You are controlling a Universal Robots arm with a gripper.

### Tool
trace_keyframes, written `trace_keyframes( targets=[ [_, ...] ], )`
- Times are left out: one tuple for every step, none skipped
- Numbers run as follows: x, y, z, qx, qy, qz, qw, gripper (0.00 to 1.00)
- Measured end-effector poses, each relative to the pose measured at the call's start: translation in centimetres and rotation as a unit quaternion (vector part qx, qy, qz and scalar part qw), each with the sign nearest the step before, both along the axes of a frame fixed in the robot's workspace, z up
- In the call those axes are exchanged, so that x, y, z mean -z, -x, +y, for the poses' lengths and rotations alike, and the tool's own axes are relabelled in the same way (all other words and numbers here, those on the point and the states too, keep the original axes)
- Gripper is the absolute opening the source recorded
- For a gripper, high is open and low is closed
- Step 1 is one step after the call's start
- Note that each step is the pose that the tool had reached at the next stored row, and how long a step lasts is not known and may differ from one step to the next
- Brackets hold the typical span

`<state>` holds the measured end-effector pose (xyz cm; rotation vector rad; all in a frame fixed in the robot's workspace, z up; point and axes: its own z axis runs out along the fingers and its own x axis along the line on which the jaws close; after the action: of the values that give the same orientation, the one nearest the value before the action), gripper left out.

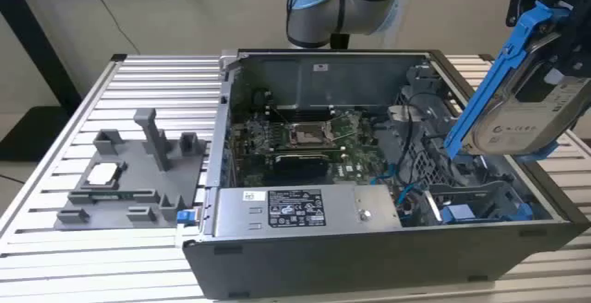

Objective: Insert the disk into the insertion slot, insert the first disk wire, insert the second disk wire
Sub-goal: 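Insert the disk into the insertion slot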

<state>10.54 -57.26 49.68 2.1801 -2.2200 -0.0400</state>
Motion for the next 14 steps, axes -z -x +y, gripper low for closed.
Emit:
trace_keyframes(
  targets=[
    [0.00, 0.00, 0.00, 0.000, 0.0000, 0.0000, 1.0000, 0.33],
    [0.00, 0.00, 0.00, 0.000, 0.0000, 0.0000, 1.0000, 0.33],
    [0.00, 0.00, 0.00, 0.000, 0.0000, 0.0000, 1.0000, 0.33],
    [0.00, 0.00, 0.00, 0.000, 0.0000, 0.0000, 1.0000, 0.33],
    [0.00, 0.00, 0.00, 0.000, 0.0000, 0.0000, 1.0000, 0.33],
    [0.00, 0.00, 0.00, 0.000, 0.0001, 0.0000, 1.0000, 0.33],
    [0.02, 0.00, 0.00, 0.000, 0.0000, 0.0000, 1.0000, 0.33],
    [0.04, 0.00, 0.00, 0.000, 0.0000, 0.0000, 1.0000, 0.33],
    [0.06, 0.00, 0.00, 0.000, 0.0000, 0.0000, 1.0000, 0.33],
    [0.10, 0.00, 0.00, 0.000, -0.0001, 0.0000, 1.0000, 0.33],
    [0.14, -0.02, 0.00, 0.000, 0.0000, 0.0000, 1.0000, 0.33],
    [0.19, -0.04, 0.00, 0.000, 0.0000, 0.0000, 1.0000, 0.33],
    [0.26, -0.06, 0.00, 0.000, 0.0001, 0.0000, 1.0000, 0.33],
    [0.34, -0.08, 0.00, 0.000, 0.0001, 0.0000, 1.0000, 0.33]
  ],
)
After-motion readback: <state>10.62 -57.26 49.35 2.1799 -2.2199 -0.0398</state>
